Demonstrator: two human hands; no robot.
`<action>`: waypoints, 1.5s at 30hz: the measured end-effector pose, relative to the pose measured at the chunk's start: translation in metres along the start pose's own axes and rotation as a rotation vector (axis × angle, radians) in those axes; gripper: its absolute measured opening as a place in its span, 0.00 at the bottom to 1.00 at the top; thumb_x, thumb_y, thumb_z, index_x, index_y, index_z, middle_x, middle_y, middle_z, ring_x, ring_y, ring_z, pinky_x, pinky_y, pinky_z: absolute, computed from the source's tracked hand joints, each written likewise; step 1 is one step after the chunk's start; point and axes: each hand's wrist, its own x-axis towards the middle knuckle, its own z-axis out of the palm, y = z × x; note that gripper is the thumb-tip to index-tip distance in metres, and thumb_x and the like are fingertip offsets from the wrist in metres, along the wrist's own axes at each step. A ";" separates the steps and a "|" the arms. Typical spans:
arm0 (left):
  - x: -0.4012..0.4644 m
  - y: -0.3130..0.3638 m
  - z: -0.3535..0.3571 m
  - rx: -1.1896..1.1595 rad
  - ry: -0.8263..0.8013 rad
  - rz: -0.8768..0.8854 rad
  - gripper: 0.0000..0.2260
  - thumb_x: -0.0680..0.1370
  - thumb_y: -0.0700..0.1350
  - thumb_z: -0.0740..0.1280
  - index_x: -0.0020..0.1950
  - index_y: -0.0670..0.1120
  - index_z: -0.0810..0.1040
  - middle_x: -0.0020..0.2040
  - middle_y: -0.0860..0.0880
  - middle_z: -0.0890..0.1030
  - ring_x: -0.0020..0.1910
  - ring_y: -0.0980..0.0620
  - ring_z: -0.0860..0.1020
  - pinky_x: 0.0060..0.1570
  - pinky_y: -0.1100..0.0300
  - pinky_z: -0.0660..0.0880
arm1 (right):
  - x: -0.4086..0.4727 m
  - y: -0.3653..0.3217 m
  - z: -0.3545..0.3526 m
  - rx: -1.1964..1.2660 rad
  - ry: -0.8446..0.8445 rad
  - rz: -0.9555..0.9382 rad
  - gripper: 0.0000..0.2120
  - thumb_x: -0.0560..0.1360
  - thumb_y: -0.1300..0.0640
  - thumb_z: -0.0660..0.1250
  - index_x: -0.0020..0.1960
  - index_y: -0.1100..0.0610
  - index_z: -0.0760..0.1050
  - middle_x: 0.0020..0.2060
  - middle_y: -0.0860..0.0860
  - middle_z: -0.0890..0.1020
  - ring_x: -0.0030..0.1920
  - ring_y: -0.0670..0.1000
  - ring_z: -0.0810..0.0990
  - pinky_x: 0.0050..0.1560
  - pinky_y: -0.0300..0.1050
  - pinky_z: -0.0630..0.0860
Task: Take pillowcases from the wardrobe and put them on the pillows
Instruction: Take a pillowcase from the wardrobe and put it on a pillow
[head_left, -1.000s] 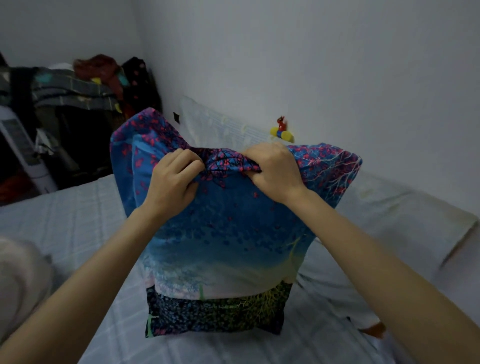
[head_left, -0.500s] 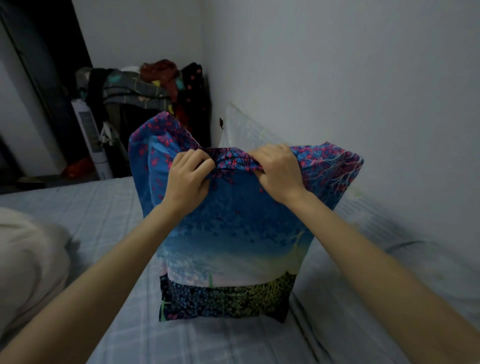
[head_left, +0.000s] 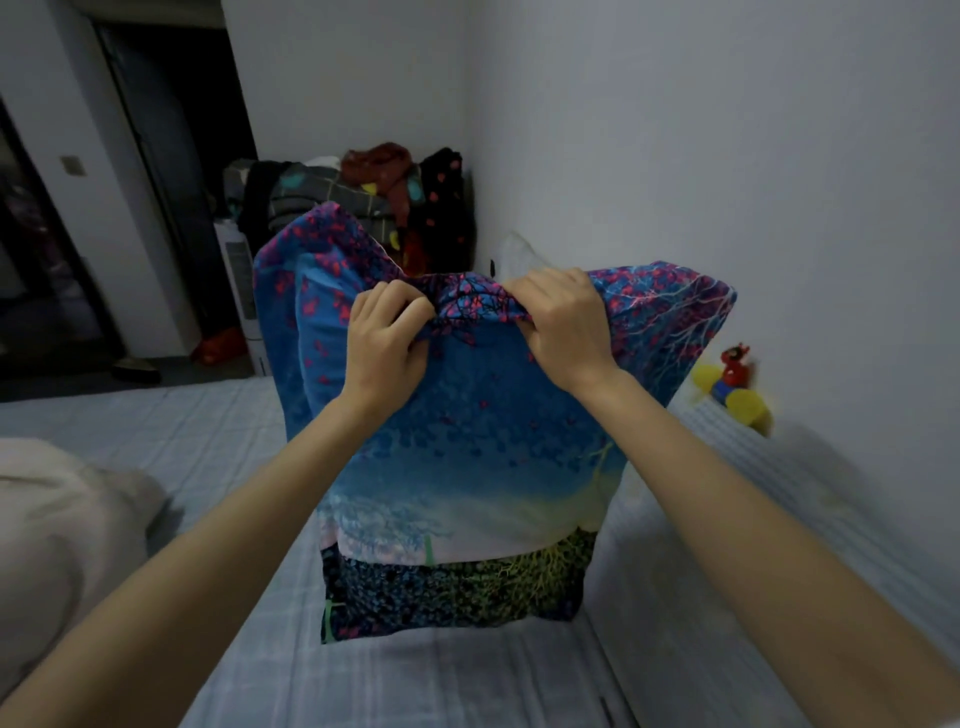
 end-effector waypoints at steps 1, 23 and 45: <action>0.002 -0.003 0.003 -0.002 0.008 -0.007 0.11 0.59 0.26 0.61 0.38 0.37 0.74 0.37 0.39 0.76 0.39 0.47 0.67 0.41 0.58 0.60 | 0.003 0.003 0.005 -0.001 0.012 -0.005 0.12 0.64 0.70 0.67 0.47 0.64 0.78 0.35 0.58 0.81 0.37 0.60 0.79 0.40 0.48 0.72; -0.171 0.094 -0.073 0.081 -0.525 -0.179 0.21 0.63 0.35 0.74 0.55 0.39 0.76 0.54 0.42 0.79 0.55 0.43 0.75 0.53 0.52 0.72 | -0.176 -0.081 -0.017 0.090 -0.500 0.220 0.21 0.68 0.55 0.72 0.59 0.57 0.73 0.52 0.54 0.80 0.53 0.57 0.75 0.52 0.49 0.66; -0.394 0.229 -0.137 0.073 -1.434 -0.134 0.42 0.65 0.51 0.74 0.72 0.37 0.60 0.71 0.40 0.65 0.71 0.42 0.65 0.70 0.49 0.60 | -0.450 -0.210 -0.087 0.094 -0.917 0.375 0.30 0.45 0.69 0.73 0.46 0.53 0.76 0.42 0.49 0.79 0.41 0.52 0.79 0.37 0.42 0.74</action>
